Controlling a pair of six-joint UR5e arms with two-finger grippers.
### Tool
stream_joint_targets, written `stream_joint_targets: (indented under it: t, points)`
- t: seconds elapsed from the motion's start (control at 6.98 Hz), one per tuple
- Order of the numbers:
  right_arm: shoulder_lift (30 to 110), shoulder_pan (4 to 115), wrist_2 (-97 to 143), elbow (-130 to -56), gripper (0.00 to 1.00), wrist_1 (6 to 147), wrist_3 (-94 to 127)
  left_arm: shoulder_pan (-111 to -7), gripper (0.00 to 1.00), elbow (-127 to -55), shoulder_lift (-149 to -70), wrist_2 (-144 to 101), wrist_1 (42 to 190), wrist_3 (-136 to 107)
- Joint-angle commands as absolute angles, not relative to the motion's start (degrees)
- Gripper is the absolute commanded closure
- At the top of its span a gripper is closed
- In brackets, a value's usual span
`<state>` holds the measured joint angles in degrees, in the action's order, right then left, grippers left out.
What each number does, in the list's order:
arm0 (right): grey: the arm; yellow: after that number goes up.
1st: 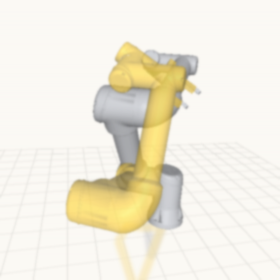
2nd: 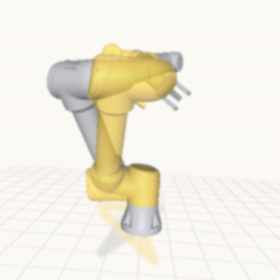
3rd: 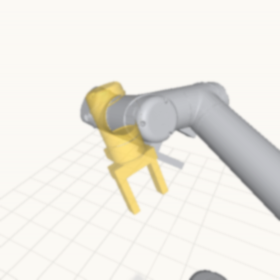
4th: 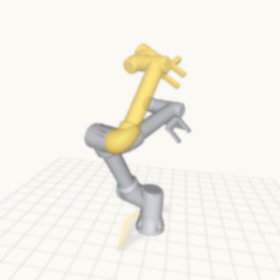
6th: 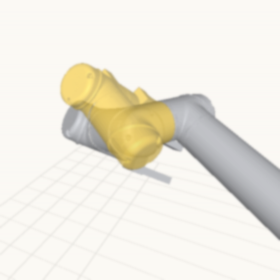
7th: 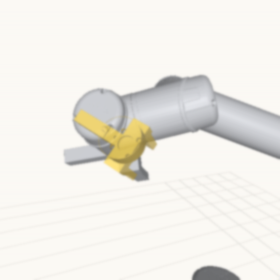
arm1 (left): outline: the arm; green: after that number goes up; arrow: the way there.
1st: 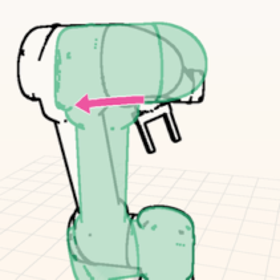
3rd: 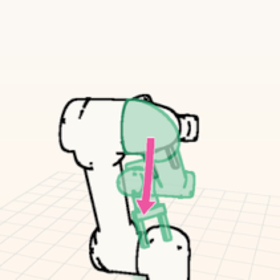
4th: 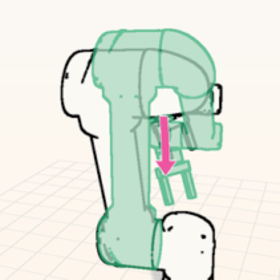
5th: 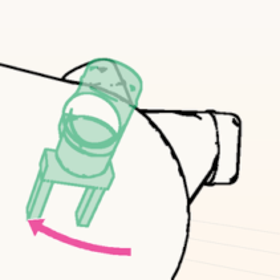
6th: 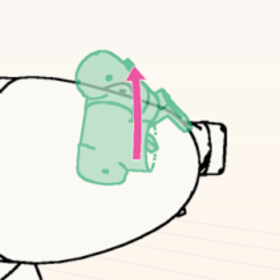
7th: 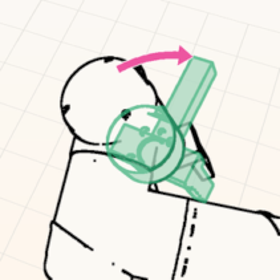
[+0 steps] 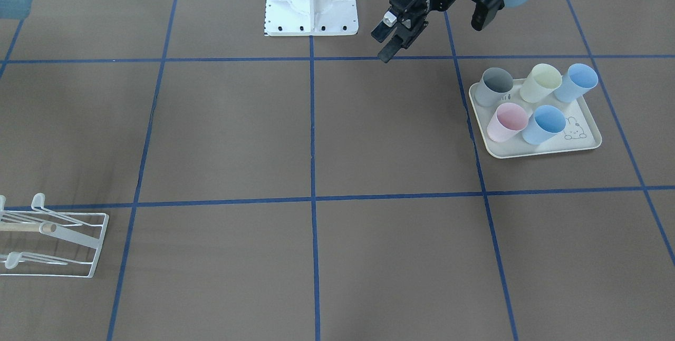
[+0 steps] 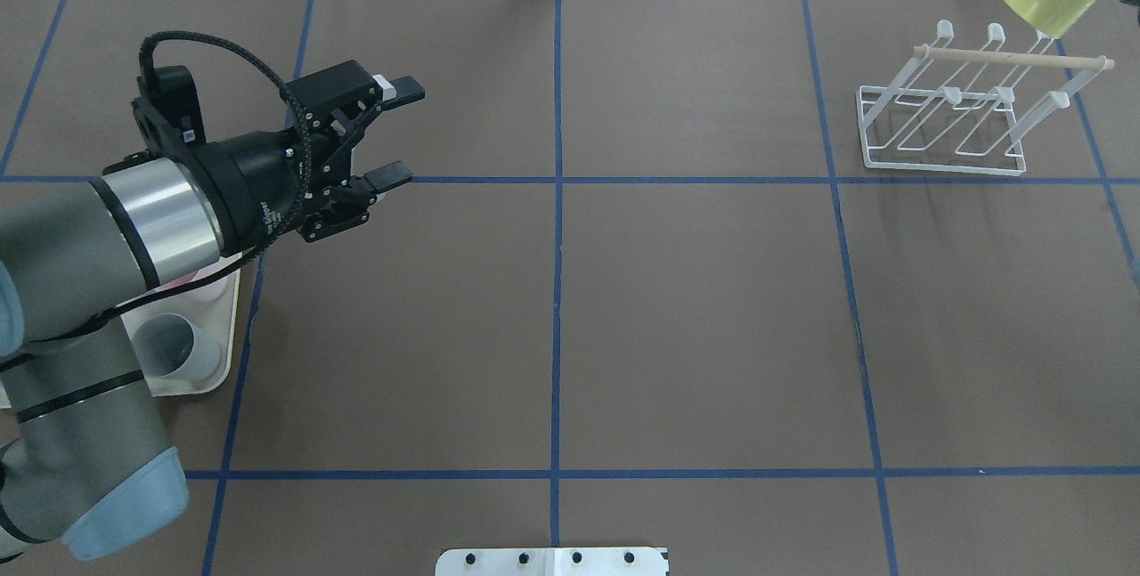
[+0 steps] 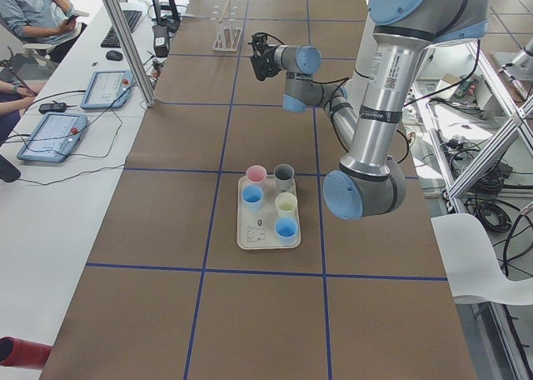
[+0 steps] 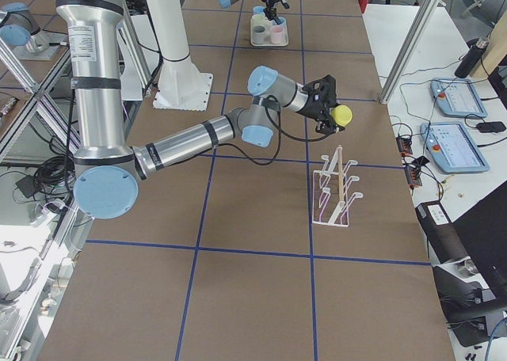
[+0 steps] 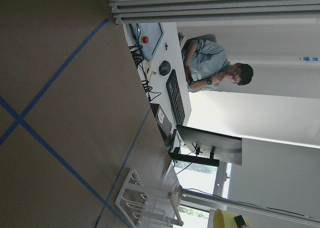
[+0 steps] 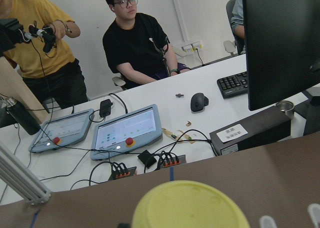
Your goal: Transfer IKEA cup to right arm and place on rack
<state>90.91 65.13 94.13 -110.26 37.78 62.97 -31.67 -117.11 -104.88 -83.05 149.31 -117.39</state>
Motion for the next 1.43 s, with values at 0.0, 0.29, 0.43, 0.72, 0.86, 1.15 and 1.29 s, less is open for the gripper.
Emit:
stream_joint_targets:
  t: [0.0, 0.29, 0.43, 0.72, 0.86, 1.15, 1.29]
  points:
    - [99.46, 65.04, 90.11, -110.57, 1.0, 33.69, 49.98, -34.44, 0.01, -119.17, -102.05, -88.12, 144.19, -111.74]
    - [100.11, 64.95, 88.95, -106.91, 1.0, 33.05, 44.77, -34.8, 0.01, -120.76, -101.61, -88.77, 139.92, -108.64]
    - [99.5, 64.43, 88.25, -103.13, 1.0, 29.04, 42.82, -34.8, 0.01, -120.76, -101.6, -88.77, 139.92, -108.63]
    - [98.18, 63.02, 87.11, -99.77, 1.0, 26.46, 42.72, -34.8, 0.01, -120.76, -101.51, -88.77, 139.92, -108.63]
    - [96.26, 61.89, 85.62, -98.54, 1.0, 26.46, 42.71, -34.8, 0.01, -120.76, -101.51, -88.77, 139.83, -108.63]
    - [93.88, 61.7, 85.52, -95.38, 1.0, 26.37, 42.63, -34.8, 0.01, -120.67, -101.51, -88.77, 139.83, -108.72]
    - [93.17, 61.7, 85.52, -94.06, 1.0, 26.28, 42.54, -34.8, 0.01, -120.67, -101.51, -88.77, 139.83, -108.72]
